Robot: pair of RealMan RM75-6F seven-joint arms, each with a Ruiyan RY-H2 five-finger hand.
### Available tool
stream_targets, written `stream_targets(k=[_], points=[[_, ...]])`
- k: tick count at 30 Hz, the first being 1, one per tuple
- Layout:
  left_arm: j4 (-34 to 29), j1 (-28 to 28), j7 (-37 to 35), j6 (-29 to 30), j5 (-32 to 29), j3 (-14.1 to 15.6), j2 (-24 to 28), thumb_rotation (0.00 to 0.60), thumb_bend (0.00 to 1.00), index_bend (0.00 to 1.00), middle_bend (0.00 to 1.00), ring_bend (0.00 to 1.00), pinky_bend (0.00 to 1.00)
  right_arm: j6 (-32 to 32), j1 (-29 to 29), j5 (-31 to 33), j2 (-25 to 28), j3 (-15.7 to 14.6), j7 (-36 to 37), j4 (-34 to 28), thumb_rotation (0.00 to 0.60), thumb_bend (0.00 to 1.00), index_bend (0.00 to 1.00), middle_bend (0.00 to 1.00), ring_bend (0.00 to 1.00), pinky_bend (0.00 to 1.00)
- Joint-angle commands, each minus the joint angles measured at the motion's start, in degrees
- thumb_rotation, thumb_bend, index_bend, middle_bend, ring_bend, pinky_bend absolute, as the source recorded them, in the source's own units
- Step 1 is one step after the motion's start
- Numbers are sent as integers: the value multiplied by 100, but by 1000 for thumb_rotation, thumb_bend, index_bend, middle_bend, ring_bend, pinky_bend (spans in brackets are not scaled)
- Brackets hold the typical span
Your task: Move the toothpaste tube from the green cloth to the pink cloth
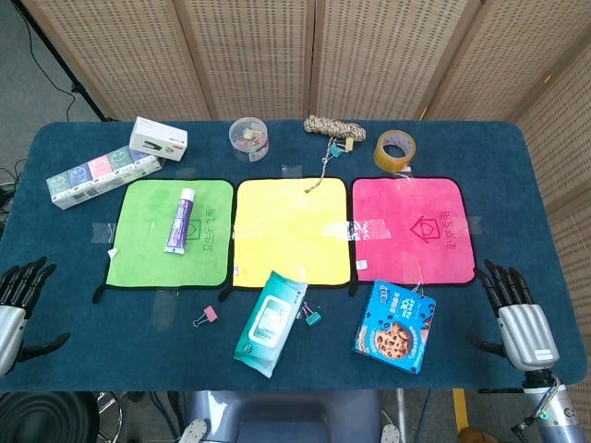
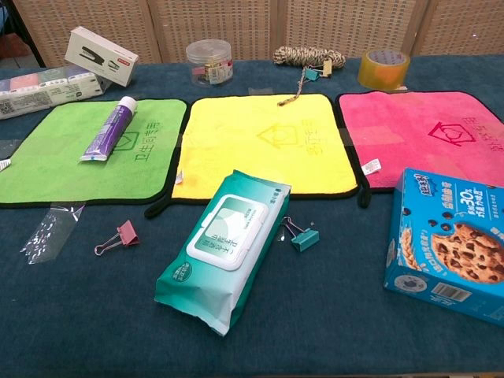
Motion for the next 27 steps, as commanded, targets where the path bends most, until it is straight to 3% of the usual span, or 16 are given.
stream_targets(k=[1,6,10,21,27], points=[[7,-11,42,-25,-13,5,-5,600,0,0,0,0,0,-13,-32,85,7,42,61,-47,600,0,0,0,0,0],[38,-69,-61,-123,-14,16,-11,600,0,0,0,0,0,-27,-45,68,39,30,113,-119,600,0,0,0,0,0],[175,-281,-548,-380,-50,-51,-39,600,0,0,0,0,0,-79,-39,58,53,9,190,-156,600,0,0,0,0,0],[1886,-1559,-3435,-1550,-101,-483,-970,600,0,0,0,0,0,-434,72,322,30,90,457,-17,600,0,0,0,0,0],[2815,-2122,-4419,-2241,-323,-616,-1532,600,0,0,0,0,0,-706,143,594,14,176,649,120,600,0,0,0,0,0]])
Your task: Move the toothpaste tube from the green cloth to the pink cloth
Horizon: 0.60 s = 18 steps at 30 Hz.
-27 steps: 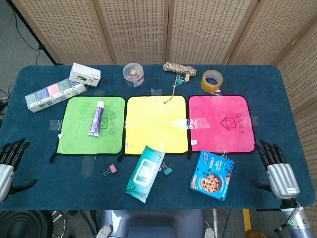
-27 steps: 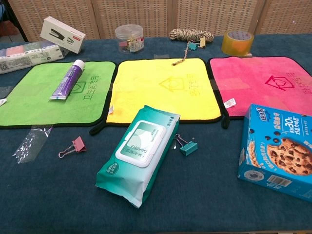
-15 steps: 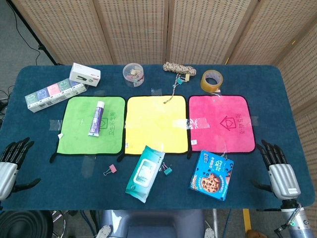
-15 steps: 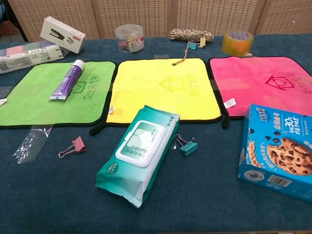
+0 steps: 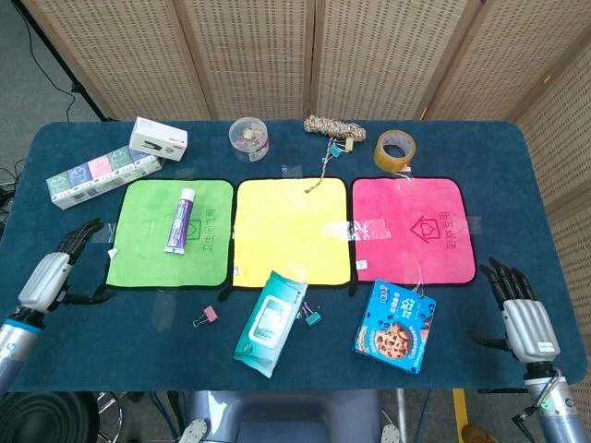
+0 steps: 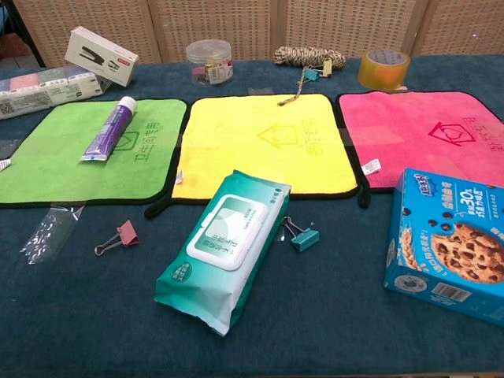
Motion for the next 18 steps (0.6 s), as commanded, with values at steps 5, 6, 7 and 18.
stream_targets(k=[5,6,7,18], points=[[1317,-913,-1200,-1134,-289,-182,-872,600,0,0,0,0,0,-230,53,235,-19,72,161,150,600,0,0,0,0,0],[1430,-983,-1284,-1204,-287,-177,-936,600,0,0,0,0,0,-249,55,255,-20,76,180,163,600,0,0,0,0,0],[1579,-1069,-1359,-1287,-296,-176,-1030,600,0,0,0,0,0,-276,59,282,-24,83,200,184,600,0,0,0,0,0],[2434,-1618,-1957,-2096,-558,-177,-1774,600,0,0,0,0,0,-513,103,466,-62,118,306,321,600,0,0,0,0,0]])
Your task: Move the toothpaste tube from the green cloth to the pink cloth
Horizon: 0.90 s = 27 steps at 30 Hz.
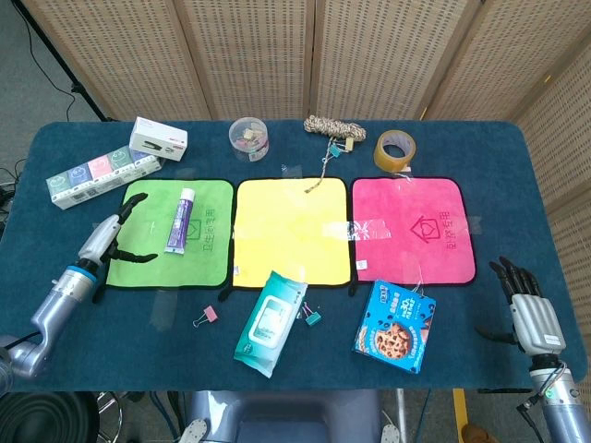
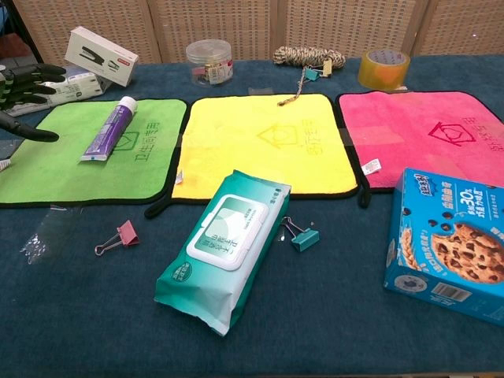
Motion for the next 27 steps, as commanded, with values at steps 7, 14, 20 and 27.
stream_targets(k=[7,14,20,27], points=[[606,-402,-626,-583,-118,103,-616,600,0,0,0,0,0,-160,41,47,-29,-9,77,58,600,0,0,0,0,0],[651,-551,-658,-580,-72,160,-748,600,0,0,0,0,0,-187,42,67,-19,0,121,67,600,0,0,0,0,0],[618,-673,-559,-693,-134,160,-852,600,0,0,0,0,0,-202,43,57,-4,-5,143,51,600,0,0,0,0,0],[468,-806,-439,-720,-179,128,-934,600,0,0,0,0,0,-223,44,60,8,-6,172,43,600,0,0,0,0,0]])
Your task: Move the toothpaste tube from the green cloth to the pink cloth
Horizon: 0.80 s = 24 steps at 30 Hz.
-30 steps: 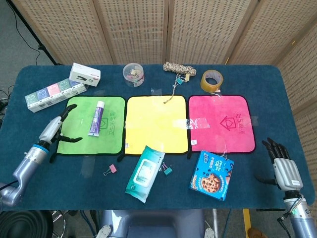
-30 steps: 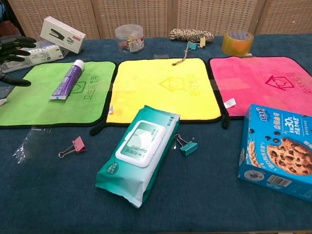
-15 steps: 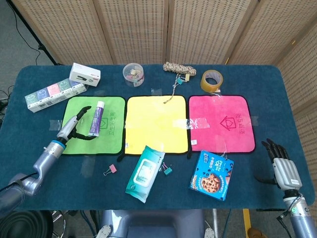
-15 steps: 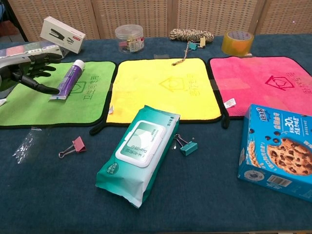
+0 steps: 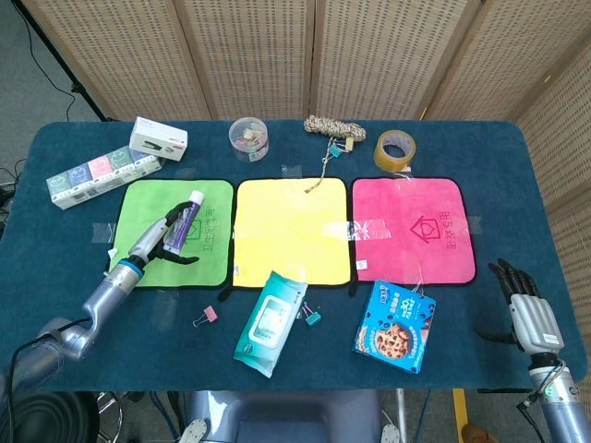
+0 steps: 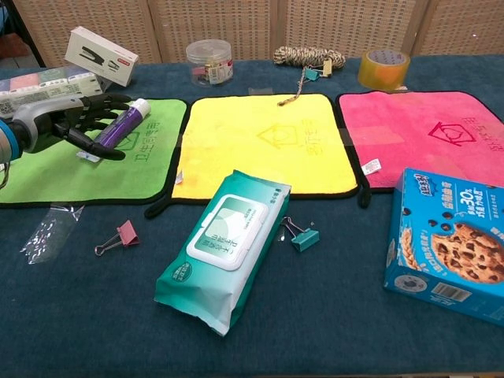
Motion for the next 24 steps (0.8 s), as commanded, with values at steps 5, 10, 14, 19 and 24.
stream_targets(k=[5,10,14,19,24], points=[[-156,-87,117,4,-79,-62,-35,600,0,0,0,0,0,-11,2,-10,8,-7,6,-13,600,0,0,0,0,0],[-252,-139,194,-30,-166,-118,-99,600,0,0,0,0,0,-46,9,-4,14,-16,-1,-24,600,0,0,0,0,0],[-296,-164,223,-47,-256,-182,-207,600,0,0,0,0,0,-55,12,-11,20,-22,-8,-40,600,0,0,0,0,0],[-366,-189,207,-22,-355,-279,-333,600,0,0,0,0,0,-62,15,-31,26,-34,-6,-53,600,0,0,0,0,0],[-467,-226,181,-33,-443,-372,-425,600,0,0,0,0,0,-106,27,-30,24,-48,2,-54,600,0,0,0,0,0]])
